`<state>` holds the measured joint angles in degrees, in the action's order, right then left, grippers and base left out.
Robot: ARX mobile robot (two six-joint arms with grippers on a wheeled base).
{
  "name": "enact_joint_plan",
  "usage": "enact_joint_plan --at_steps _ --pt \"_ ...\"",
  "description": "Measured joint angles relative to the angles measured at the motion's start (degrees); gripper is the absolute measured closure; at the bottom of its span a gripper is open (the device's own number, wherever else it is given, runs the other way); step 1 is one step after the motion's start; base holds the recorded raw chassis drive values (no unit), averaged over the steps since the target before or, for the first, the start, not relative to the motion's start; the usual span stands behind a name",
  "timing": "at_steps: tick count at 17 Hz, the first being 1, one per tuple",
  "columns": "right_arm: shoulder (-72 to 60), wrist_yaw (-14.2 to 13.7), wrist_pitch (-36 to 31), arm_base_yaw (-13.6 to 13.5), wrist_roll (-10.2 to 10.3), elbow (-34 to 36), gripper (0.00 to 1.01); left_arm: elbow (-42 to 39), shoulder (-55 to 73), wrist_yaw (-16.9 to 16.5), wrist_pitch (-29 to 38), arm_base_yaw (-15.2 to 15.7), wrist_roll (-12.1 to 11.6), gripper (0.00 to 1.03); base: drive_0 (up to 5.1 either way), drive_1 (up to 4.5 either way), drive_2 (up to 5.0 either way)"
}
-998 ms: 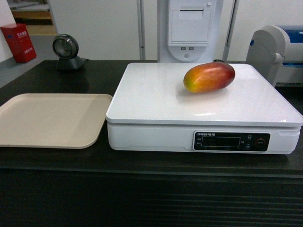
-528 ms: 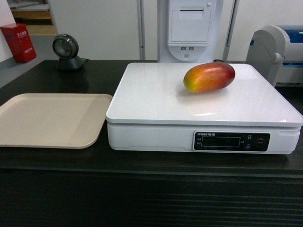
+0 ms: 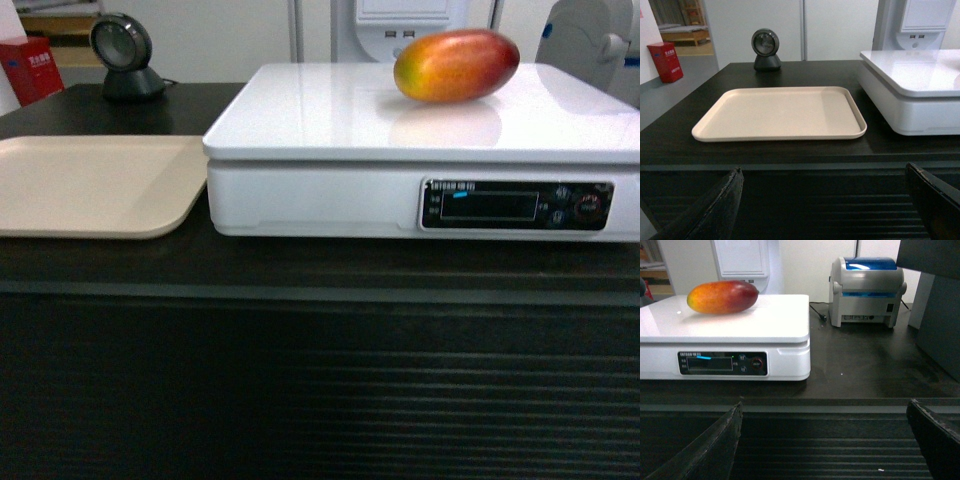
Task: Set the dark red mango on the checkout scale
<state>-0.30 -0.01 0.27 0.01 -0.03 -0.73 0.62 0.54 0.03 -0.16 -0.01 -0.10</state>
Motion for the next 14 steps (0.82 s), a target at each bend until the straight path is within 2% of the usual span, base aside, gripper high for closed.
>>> enact_joint_plan --at_steps 14 --pt "0.0 0.02 -0.04 0.0 -0.04 0.0 0.03 -0.02 -0.02 -0.04 -0.04 0.0 0.0 0.05 0.0 0.0 0.0"
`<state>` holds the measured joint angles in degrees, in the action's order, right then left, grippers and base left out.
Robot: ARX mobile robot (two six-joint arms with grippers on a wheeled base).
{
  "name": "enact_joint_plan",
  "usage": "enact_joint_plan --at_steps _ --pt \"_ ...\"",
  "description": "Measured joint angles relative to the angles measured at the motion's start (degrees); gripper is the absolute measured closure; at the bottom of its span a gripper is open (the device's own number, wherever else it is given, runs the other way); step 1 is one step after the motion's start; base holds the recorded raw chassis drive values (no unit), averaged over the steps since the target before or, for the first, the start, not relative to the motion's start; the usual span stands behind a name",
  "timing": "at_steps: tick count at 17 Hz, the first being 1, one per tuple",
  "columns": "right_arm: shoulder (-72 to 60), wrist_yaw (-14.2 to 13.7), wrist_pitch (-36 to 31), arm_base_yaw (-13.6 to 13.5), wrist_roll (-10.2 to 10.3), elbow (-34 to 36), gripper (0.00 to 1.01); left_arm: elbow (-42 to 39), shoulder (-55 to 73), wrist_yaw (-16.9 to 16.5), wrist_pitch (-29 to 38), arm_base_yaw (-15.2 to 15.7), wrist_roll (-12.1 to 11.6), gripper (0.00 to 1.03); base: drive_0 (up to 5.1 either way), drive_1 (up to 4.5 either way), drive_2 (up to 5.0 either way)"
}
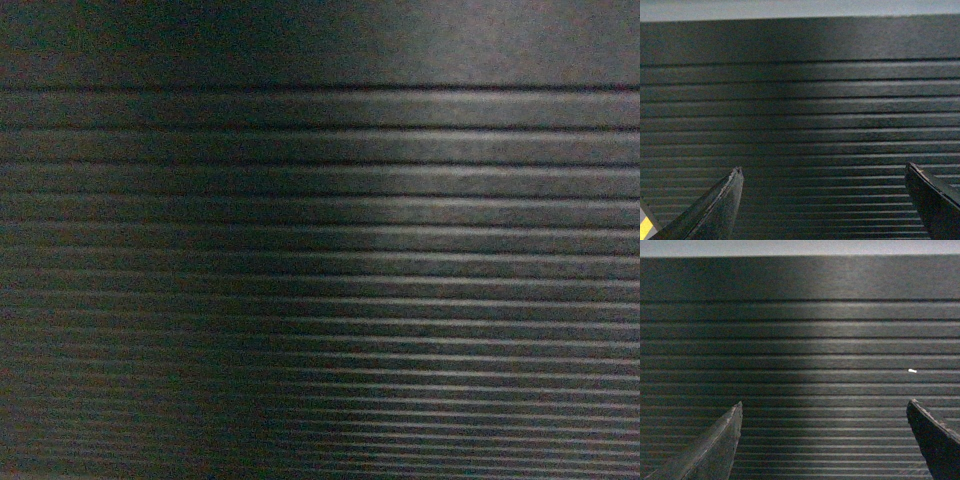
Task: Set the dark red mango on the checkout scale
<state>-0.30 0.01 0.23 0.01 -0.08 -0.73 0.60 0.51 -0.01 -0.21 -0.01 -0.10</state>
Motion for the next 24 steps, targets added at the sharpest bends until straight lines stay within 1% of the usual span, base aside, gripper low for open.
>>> enact_joint_plan --at_steps 24 --pt "0.0 -0.02 0.07 0.0 0.02 0.0 0.03 0.02 0.02 0.0 -0.04 0.0 0.0 0.05 0.0 0.0 0.0"
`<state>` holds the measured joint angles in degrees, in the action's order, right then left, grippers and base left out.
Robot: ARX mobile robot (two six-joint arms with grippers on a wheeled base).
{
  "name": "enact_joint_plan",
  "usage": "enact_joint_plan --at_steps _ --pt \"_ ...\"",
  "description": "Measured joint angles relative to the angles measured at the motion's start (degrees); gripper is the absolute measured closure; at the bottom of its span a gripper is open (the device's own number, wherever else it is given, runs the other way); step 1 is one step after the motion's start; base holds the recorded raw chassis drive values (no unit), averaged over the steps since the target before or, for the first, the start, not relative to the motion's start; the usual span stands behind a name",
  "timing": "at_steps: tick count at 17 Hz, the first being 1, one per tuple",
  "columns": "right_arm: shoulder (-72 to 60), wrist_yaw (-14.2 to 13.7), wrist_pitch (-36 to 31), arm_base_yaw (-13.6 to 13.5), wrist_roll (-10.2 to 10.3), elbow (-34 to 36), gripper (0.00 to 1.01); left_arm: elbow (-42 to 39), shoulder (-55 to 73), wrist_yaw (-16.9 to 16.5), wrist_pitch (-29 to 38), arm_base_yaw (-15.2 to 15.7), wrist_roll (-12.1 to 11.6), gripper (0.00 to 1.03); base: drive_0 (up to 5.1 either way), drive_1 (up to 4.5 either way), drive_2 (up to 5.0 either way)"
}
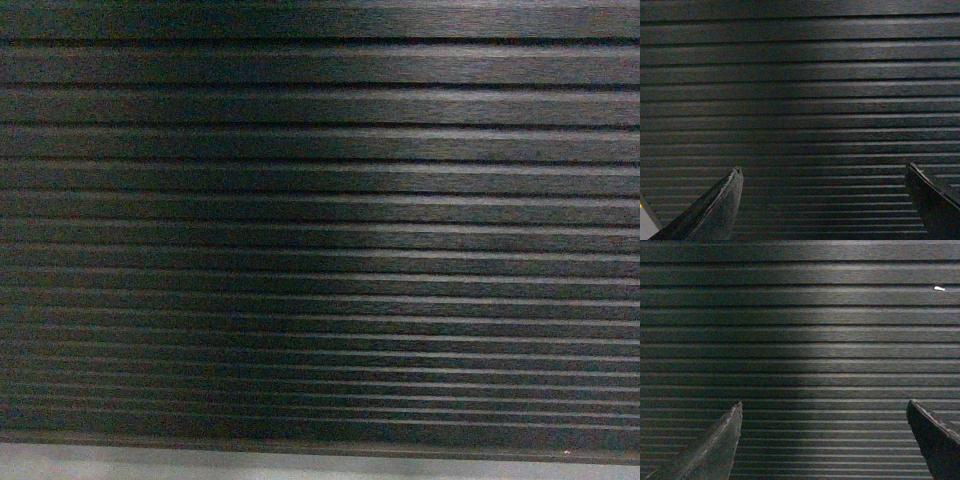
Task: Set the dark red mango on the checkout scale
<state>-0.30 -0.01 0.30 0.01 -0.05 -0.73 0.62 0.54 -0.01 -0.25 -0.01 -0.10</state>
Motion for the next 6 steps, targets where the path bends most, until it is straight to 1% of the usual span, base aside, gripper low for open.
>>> enact_joint_plan --at_steps 6 --pt "0.0 0.0 -0.02 0.0 0.0 0.0 0.03 0.0 -0.02 0.0 -0.02 0.0 0.0 0.05 0.0 0.0 0.0"
